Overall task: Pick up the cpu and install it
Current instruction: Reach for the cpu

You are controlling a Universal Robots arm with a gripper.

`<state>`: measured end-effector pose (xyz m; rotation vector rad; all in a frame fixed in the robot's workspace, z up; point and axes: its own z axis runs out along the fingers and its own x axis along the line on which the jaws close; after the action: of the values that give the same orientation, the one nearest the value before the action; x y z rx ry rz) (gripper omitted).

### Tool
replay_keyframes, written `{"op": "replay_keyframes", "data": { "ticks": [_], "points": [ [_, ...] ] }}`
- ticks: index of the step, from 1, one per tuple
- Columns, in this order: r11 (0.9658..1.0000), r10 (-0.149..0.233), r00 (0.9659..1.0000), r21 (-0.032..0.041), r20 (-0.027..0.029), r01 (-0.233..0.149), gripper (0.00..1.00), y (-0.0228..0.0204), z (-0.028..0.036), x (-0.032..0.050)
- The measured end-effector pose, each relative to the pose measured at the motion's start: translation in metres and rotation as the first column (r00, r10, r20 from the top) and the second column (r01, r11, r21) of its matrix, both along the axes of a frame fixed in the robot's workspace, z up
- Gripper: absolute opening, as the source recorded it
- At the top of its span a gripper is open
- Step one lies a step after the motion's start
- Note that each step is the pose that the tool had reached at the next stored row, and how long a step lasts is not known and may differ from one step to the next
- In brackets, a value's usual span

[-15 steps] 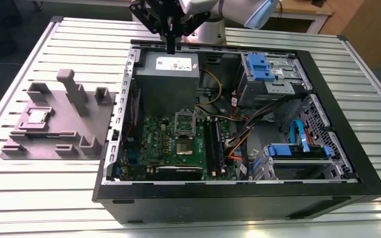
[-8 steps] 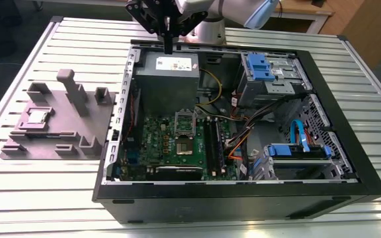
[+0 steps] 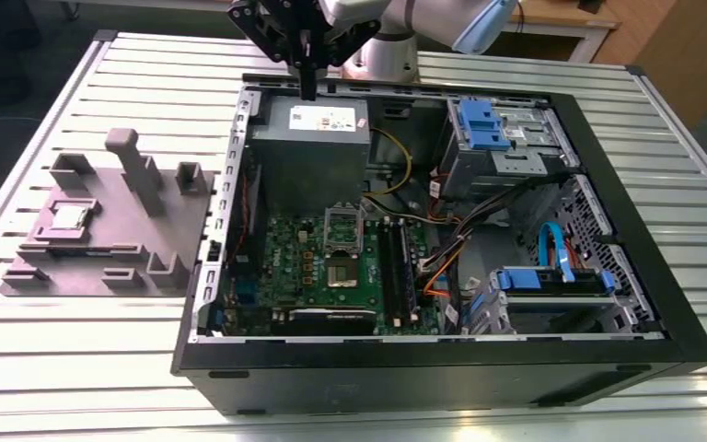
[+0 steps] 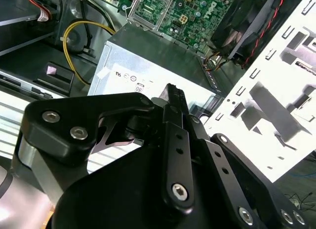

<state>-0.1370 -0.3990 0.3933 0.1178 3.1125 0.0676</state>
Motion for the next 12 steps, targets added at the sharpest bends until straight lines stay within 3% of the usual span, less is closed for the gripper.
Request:
{"op": "replay_keyframes", "data": {
  "ticks": [12],
  "points": [
    [1.0000,0.000,1.0000,0.0000,0.0000,0.000,0.10,0.0000,-0.0001,-0.0030]
  ]
}}
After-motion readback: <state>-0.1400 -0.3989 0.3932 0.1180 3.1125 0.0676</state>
